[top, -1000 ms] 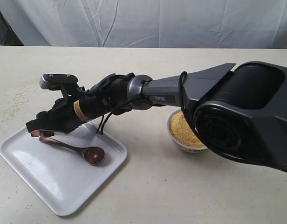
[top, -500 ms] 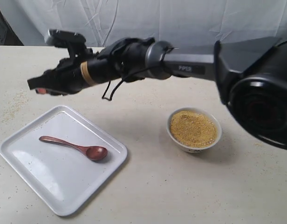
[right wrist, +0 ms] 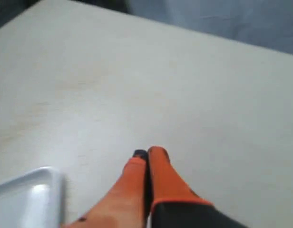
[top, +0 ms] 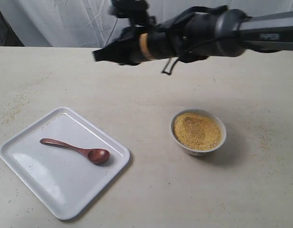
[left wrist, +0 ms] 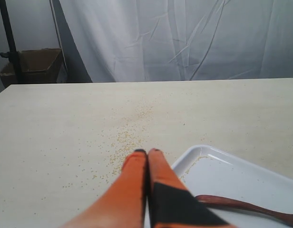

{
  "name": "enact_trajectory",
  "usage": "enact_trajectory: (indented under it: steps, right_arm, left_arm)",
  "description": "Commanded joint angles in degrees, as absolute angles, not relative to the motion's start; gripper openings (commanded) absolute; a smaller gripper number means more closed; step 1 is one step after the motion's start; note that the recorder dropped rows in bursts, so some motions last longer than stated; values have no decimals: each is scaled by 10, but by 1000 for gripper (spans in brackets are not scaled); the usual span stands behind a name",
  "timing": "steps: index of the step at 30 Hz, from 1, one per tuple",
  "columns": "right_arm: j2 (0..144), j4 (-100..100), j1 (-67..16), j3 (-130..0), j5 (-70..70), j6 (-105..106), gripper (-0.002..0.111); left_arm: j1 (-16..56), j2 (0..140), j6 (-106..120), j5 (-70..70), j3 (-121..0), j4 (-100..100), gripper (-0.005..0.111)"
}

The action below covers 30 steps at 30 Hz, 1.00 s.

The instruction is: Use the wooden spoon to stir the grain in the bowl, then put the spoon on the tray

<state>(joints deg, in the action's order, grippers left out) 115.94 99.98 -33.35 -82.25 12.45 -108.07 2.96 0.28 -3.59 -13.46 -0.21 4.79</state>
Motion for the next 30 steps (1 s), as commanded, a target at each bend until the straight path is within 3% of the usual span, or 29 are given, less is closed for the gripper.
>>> enact_trajectory:
  steps: [1,4,9,14,22,30]
  right_arm:
    - [1054,999,-253,-687,-49,-1060,0]
    - [973,930,-173,-576,-191,-1015,0]
    - [909,381,-15,-533,-468,-449,0]
    - [844,-104,-3,-511,-487,43,-1]
    - [516,-78,-23,-350,-390,77,-1]
    - [175,-78,-23,-273,-379,67,-1]
  left_arm:
    - [29,0,-38,-132,0,49,0]
    - [29,0,-38,-132,0,49,0]
    - [29,0,-38,-132,0,49,0]
    - [29,0,-38,-132,0,49,0]
    - [29,0,-38,-132,0,49,0]
    - [29,0,-38,-132,0,49,0]
